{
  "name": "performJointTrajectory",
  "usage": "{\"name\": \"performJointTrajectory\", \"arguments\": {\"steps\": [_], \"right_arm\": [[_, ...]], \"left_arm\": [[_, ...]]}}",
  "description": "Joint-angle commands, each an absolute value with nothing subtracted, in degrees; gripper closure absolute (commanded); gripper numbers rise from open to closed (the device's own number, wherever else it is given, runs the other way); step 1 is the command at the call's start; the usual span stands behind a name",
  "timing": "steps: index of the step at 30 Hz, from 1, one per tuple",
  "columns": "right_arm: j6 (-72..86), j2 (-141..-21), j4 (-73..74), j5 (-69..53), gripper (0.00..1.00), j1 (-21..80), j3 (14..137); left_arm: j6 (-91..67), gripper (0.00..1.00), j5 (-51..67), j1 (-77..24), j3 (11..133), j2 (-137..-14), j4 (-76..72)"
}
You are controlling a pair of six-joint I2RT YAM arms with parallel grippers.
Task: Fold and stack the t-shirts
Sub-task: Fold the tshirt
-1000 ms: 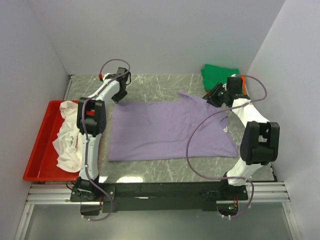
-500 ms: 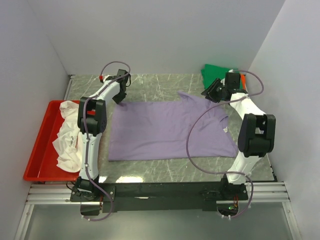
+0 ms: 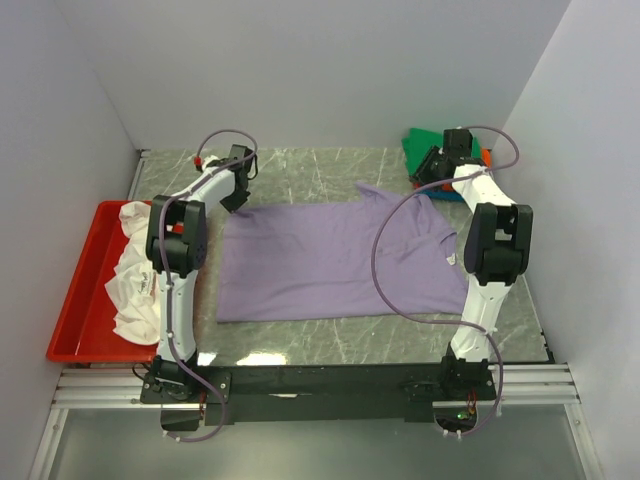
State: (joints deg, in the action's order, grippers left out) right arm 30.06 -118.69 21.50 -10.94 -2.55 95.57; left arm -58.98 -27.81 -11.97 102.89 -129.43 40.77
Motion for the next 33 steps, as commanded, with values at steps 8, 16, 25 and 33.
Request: {"name": "performJointTrajectory", "arguments": {"steps": [8, 16, 25, 33], "right_arm": [[22.77, -120.05, 26.44, 0.00, 0.55, -2.99, 97.73], [19.60, -126.47, 31.81, 4.31, 0.55, -2.99, 105.55], [19.69, -130.34, 32.26, 2.82, 0.55, -2.99, 108.63], [20.91, -127.88, 31.20, 2.90, 0.85, -3.52, 106.17]], "left_arm": [[-56.52, 0.99, -26.02, -11.51, 98.35, -125.33, 40.34], [-55.64, 0.99, -25.66, -11.43, 98.70, -125.07, 39.90], [-54.93, 0.99, -24.96, -11.07, 99.93, -125.07, 39.55], [-54.67, 0.99, -24.52, -10.90, 99.76, -124.98, 39.29]]}}
